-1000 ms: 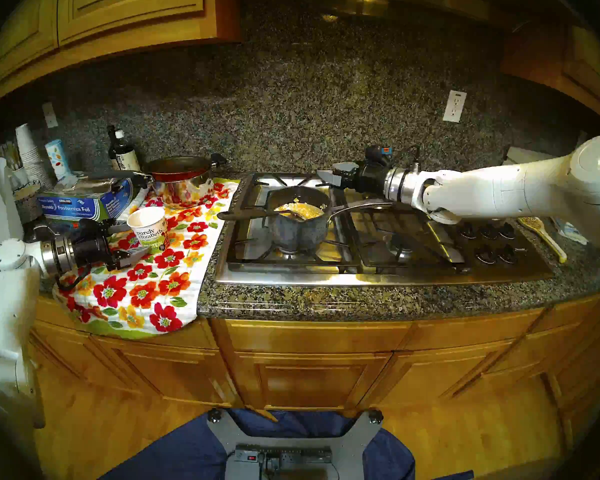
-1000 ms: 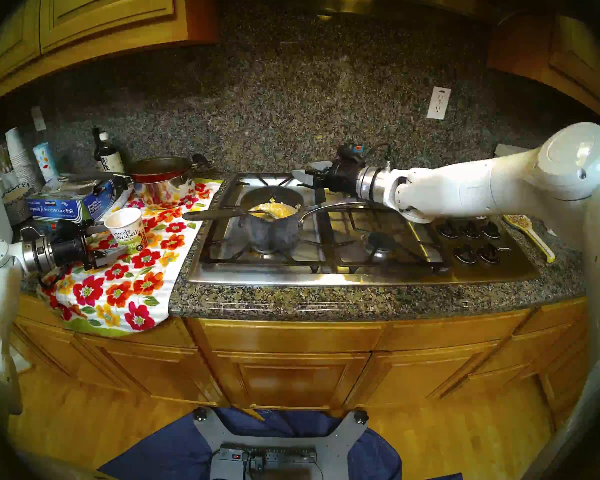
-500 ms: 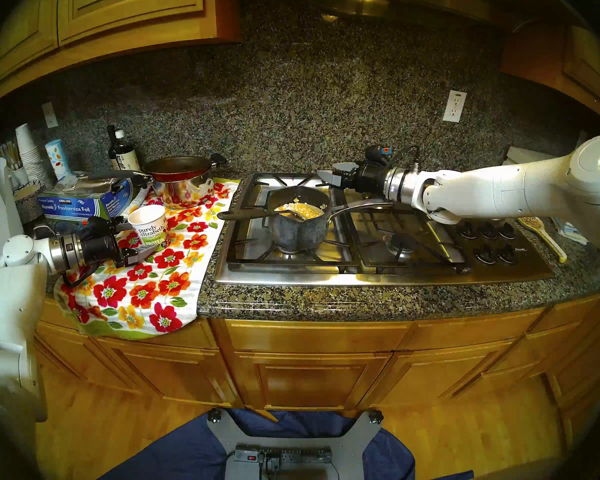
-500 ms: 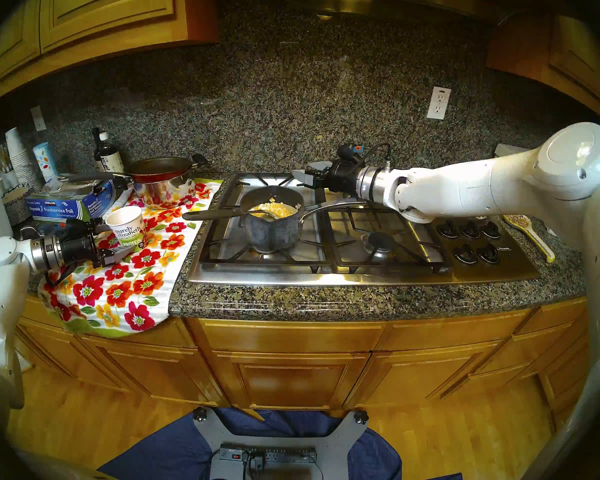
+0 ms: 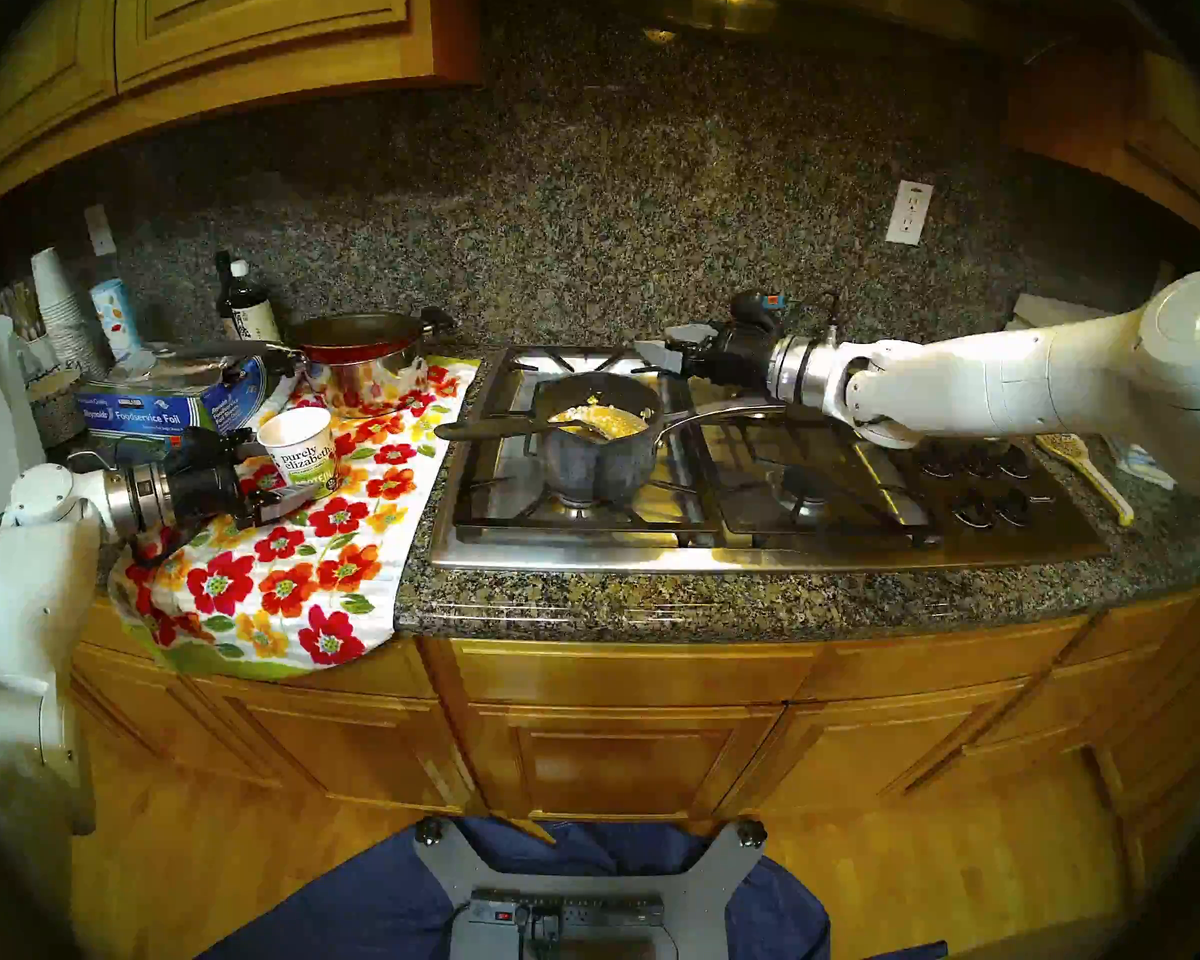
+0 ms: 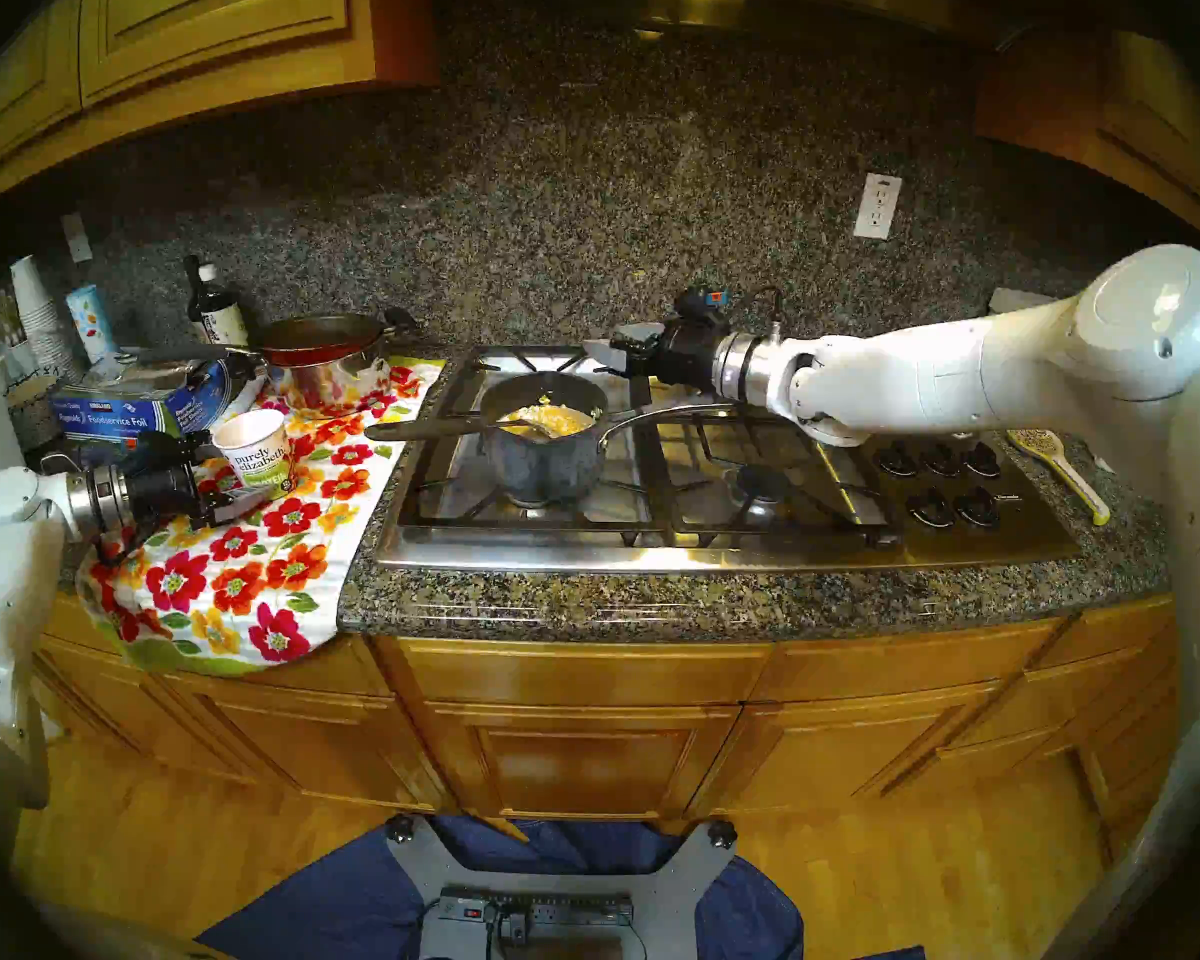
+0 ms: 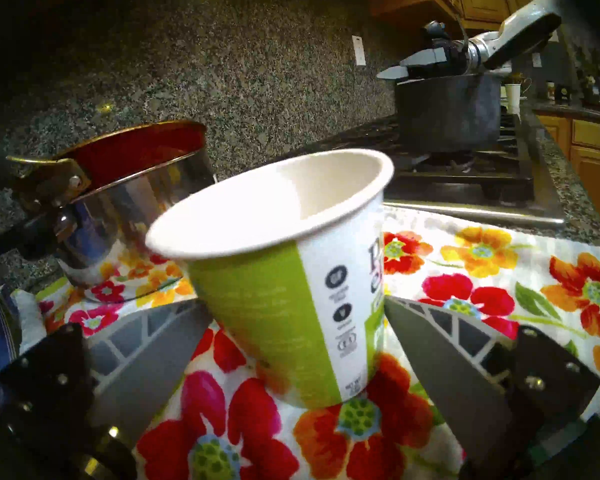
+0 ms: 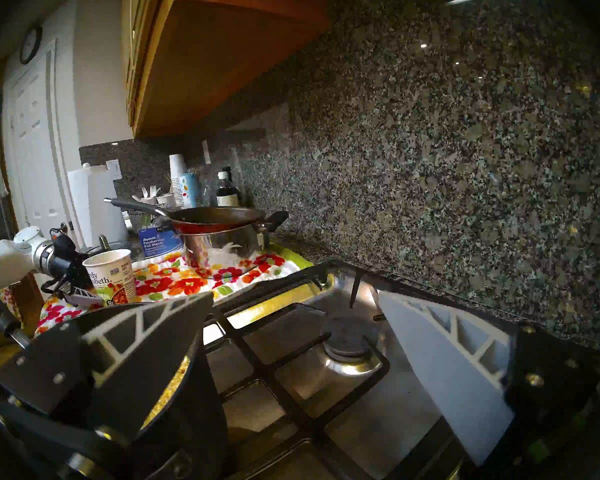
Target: Pour oats into pot and stir with a spoon
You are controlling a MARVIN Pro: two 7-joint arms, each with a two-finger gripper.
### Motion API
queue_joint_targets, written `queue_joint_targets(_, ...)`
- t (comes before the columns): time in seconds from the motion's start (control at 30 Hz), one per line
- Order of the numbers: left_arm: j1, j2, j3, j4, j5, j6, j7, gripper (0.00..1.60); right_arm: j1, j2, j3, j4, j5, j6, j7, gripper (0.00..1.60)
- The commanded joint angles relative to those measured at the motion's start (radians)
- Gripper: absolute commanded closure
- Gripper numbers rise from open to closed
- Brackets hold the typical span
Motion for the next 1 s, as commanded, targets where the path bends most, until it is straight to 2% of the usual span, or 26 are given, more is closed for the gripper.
queue_joint_targets(0.0, -0.037, 0.006, -0.006, -0.024, -0.010, -0.010, -0.006, 0.38, 0.031, -0.002, 0.015, 0.006, 0.001, -0.003, 0.003, 0.00)
queue_joint_targets(0.03, -0.036, 0.006, -0.007, -0.026, -0.010, -0.011, -0.007, 0.38, 0.031, -0.002, 0.015, 0.006, 0.002, -0.003, 0.003, 0.00)
queue_joint_targets(0.1, -0.032, 0.008, -0.007, -0.031, -0.008, -0.016, -0.007, 0.56, 0.031, -0.002, 0.015, 0.006, 0.002, -0.003, 0.003, 0.00)
queue_joint_targets(0.17, -0.029, 0.010, -0.008, -0.038, -0.007, -0.023, -0.010, 0.56, 0.031, -0.002, 0.015, 0.006, 0.002, -0.003, 0.003, 0.00)
queue_joint_targets(0.2, -0.027, 0.011, -0.009, -0.041, -0.007, -0.023, -0.011, 0.72, 0.031, -0.002, 0.015, 0.006, 0.002, -0.003, 0.003, 0.00)
queue_joint_targets(0.23, -0.026, 0.012, -0.011, -0.047, -0.008, -0.022, -0.012, 0.74, 0.031, -0.002, 0.014, 0.006, 0.002, -0.003, 0.003, 0.00)
queue_joint_targets(0.3, -0.024, 0.014, -0.012, -0.060, -0.009, -0.019, -0.017, 0.73, 0.031, -0.002, 0.014, 0.006, 0.002, -0.003, 0.003, 0.00)
queue_joint_targets(0.4, -0.028, 0.018, -0.015, -0.083, -0.012, -0.012, -0.025, 0.79, 0.030, -0.002, 0.014, 0.006, 0.002, -0.004, 0.003, 0.00)
queue_joint_targets(0.5, -0.035, 0.019, -0.018, -0.109, -0.015, -0.005, -0.032, 0.70, 0.030, -0.002, 0.014, 0.007, 0.002, -0.004, 0.003, 0.00)
queue_joint_targets(0.73, -0.049, 0.011, -0.010, -0.177, -0.010, 0.030, -0.037, 0.80, 0.030, -0.002, 0.014, 0.007, 0.002, -0.004, 0.003, 0.00)
queue_joint_targets(0.97, -0.070, 0.002, 0.011, -0.257, 0.008, 0.073, -0.026, 0.80, 0.030, -0.003, 0.014, 0.007, 0.002, -0.004, 0.003, 0.00)
